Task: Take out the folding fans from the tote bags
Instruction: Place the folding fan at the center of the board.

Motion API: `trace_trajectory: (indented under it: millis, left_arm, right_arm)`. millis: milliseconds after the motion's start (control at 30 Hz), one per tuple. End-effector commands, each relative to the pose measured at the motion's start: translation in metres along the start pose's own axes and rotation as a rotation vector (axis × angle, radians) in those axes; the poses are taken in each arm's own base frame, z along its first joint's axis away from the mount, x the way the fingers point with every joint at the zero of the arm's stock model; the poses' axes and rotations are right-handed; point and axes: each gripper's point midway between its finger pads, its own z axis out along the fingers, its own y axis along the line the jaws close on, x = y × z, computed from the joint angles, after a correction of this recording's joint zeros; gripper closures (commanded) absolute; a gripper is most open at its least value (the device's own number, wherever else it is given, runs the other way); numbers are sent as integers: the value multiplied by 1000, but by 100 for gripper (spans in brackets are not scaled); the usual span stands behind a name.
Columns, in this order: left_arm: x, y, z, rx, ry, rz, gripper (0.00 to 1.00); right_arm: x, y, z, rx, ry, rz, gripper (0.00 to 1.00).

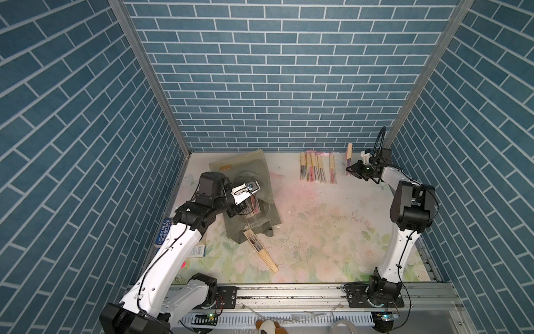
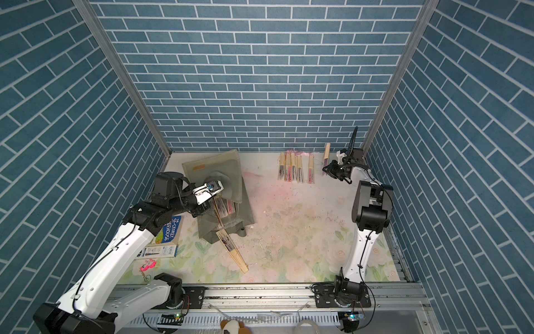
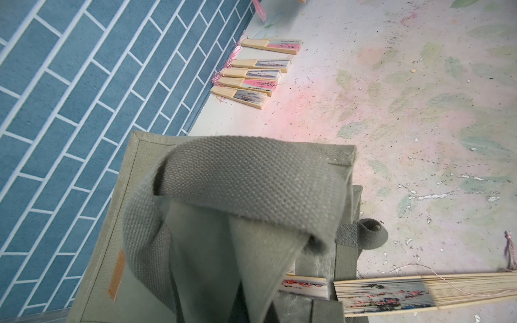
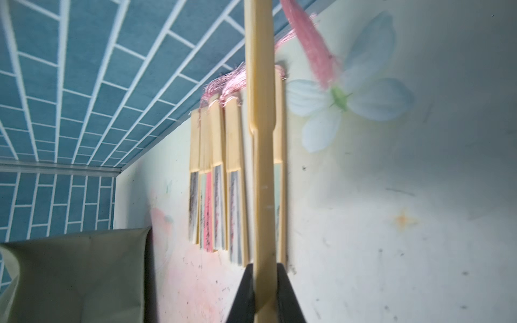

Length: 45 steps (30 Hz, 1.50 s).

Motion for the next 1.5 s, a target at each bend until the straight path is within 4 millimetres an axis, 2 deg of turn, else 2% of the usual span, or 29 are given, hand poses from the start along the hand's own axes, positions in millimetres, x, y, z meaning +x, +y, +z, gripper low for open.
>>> trace_trajectory:
  millis: [0, 100, 300, 433, 633, 867, 1033, 1300, 1467]
  left_arm:
    - [-5, 2, -2, -18, -30, 8, 100]
    - [-6, 2, -2, -17, -32, 8, 100]
    - [-5, 1, -1, -11, -32, 6, 100]
    - [-6, 0, -1, -6, -36, 5, 100]
    - [-5, -1, 0, -1, -36, 2, 100]
    - [-5, -2, 0, 3, -37, 1, 100]
    - [-6, -3, -1, 2, -39, 3, 100]
    - [-5, -3, 0, 2, -38, 2, 100]
    - [-4, -3, 0, 0, -34, 2, 100]
  right_arm:
    - [19, -10, 15, -3, 128, 19, 100]
    - [22, -19, 28, -7, 175, 32, 100]
    - [37, -20, 45, -54, 255, 34, 100]
    - [44, -23, 52, -61, 279, 48, 100]
    - [56, -17, 60, -72, 317, 31, 100]
    - [54, -20, 64, -56, 324, 29, 100]
    - [53, -20, 62, -31, 329, 15, 89]
    - [46, -23, 50, 51, 306, -21, 60]
    - [36, -13, 34, 78, 255, -42, 57]
